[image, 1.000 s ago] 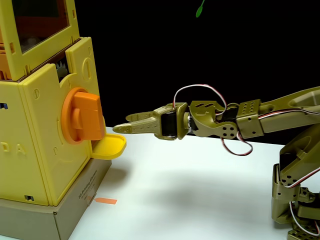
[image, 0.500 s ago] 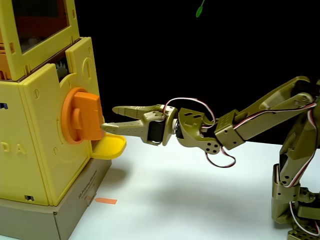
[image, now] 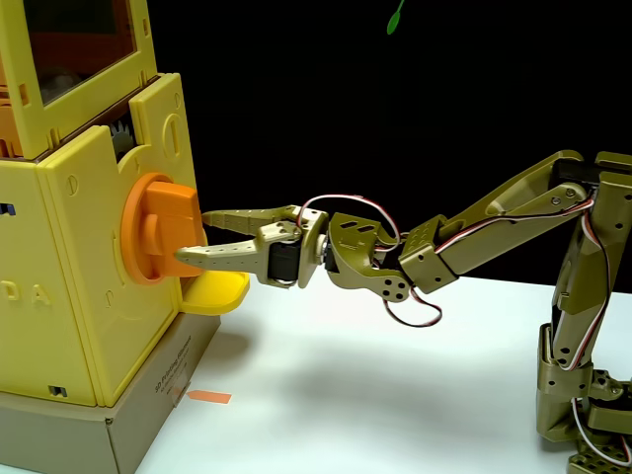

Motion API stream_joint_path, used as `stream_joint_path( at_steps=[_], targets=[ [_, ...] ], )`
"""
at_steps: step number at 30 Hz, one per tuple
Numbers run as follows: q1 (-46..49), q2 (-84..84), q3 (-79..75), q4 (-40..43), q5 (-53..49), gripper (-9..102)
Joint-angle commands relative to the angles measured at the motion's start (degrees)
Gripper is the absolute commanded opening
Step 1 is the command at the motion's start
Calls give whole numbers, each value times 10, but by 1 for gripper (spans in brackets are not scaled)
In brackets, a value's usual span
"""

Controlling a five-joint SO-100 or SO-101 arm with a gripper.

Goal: Turn the button of vending machine.

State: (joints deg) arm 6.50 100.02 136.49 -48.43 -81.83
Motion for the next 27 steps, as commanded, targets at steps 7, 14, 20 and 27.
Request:
stream_joint_path(
  at_steps=[7,14,20,27],
  targets=[
    [5,-40,-76,4,-13,31],
    [6,-65,-106,-1,-18,21],
    [4,-71,-107,-5,-27,12],
    [-6,-74,-105,-5,-41,0]
  ],
)
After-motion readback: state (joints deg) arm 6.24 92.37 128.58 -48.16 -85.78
